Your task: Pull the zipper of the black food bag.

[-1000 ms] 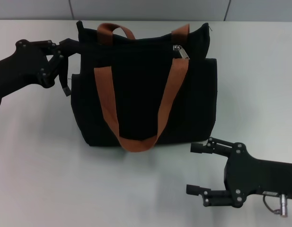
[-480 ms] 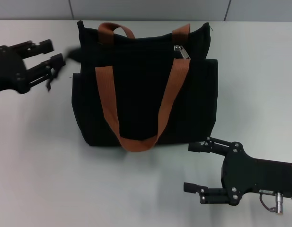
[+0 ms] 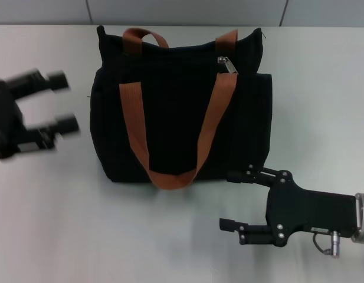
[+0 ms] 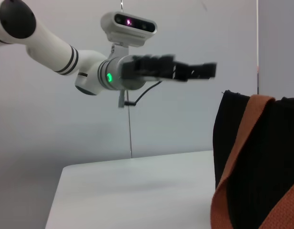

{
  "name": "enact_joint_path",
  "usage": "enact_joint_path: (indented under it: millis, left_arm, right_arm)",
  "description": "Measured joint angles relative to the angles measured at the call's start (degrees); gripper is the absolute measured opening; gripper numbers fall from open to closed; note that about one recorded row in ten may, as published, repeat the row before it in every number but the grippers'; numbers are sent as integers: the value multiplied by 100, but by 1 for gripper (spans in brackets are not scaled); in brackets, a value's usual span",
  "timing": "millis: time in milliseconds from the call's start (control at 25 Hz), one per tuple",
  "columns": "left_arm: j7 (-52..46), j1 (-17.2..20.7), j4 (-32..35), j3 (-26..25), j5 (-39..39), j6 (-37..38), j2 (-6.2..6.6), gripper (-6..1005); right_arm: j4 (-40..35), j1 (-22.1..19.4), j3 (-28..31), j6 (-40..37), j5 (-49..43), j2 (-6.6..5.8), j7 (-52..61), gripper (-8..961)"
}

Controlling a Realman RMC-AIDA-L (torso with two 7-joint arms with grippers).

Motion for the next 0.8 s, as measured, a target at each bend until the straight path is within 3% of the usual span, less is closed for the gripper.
enact_joint_path:
  millis: [160,200,360,520,800]
  left_arm:
    - [229,55,-15,292,7,0,-67,833]
    - [658,176,-87,733,14,-6,-234,832]
    - [1124,275,-421,1045,177,-196,-387,829]
    - [1480,290,-740,1082,632,-800,-502,829]
    - [1651,266,-771,1094,1208,-1167,-623,829]
  right_arm:
    - [71,70,-5,48,0,1,33,818]
    - [83,77,-6,53,-7,1,37,818]
    - [97,84,-20,80,-45,-2,45,818]
    - [142,84,-99,219,-52,-4,56,818]
    - [175,97,-347,277,-57,0,59,817]
